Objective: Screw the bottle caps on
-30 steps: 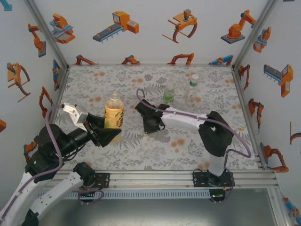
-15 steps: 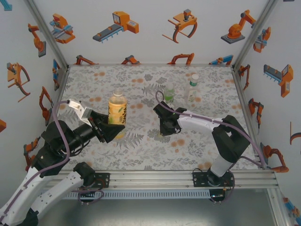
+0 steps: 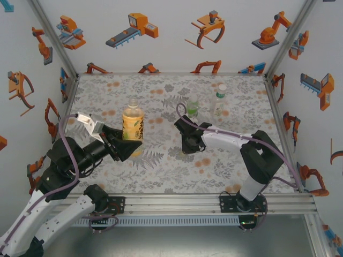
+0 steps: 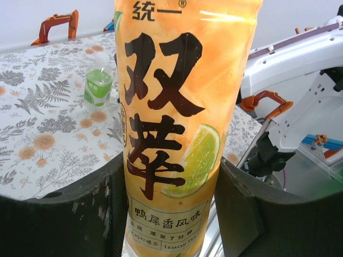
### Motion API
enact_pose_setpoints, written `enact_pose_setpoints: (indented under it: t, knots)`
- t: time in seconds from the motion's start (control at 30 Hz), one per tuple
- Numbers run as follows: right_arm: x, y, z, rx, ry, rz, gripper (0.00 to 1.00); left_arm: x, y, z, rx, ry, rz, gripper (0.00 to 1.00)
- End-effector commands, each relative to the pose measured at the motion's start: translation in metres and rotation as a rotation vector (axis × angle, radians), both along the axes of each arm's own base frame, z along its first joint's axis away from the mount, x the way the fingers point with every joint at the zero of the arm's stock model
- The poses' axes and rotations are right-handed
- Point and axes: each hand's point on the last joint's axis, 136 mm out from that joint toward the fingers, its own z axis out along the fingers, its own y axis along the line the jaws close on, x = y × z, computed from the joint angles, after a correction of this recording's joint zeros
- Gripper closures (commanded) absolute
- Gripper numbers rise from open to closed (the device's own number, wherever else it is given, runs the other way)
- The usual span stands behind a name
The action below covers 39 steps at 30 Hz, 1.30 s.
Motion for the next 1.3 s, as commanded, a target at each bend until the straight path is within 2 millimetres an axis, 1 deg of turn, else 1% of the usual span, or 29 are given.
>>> enact_pose_setpoints:
  t: [0.0, 0.13, 0.23, 0.3, 0.47, 0.53, 0.67, 1.27]
  knots:
    - [0.006, -0.003, 0.008, -0.032, -0.016, -0.001, 0.79, -0.002, 0.004, 0.006, -0.024, -0.015, 0.009, 1.00]
    - [0.009, -0.003, 0.018, -0.049, -0.021, 0.006, 0.76, -0.002, 0.005, 0.004, -0.015, -0.015, 0.016, 1.00]
    - [0.012, 0.003, 0.029, -0.028, -0.033, 0.006, 0.76, -0.002, 0.006, 0.003, -0.012, -0.017, 0.021, 1.00]
    - [0.013, 0.009, 0.031, -0.004, -0.035, 0.004, 0.74, -0.001, 0.007, 0.003, -0.011, -0.017, 0.025, 1.00]
    - [0.009, 0.014, 0.018, 0.003, 0.006, -0.007, 0.64, -0.001, 0.007, 0.003, -0.016, -0.024, 0.027, 1.00]
    - [0.007, 0.016, 0.014, 0.007, 0.015, -0.004, 0.62, -0.001, 0.007, 0.002, -0.012, -0.021, 0.028, 1.00]
    - [0.006, 0.019, 0.012, 0.012, 0.020, -0.006, 0.58, -0.001, 0.008, 0.001, -0.003, -0.020, 0.033, 1.00]
    - [0.001, 0.022, -0.005, -0.019, 0.055, -0.007, 0.57, 0.004, 0.006, -0.006, 0.029, -0.001, 0.046, 1.00]
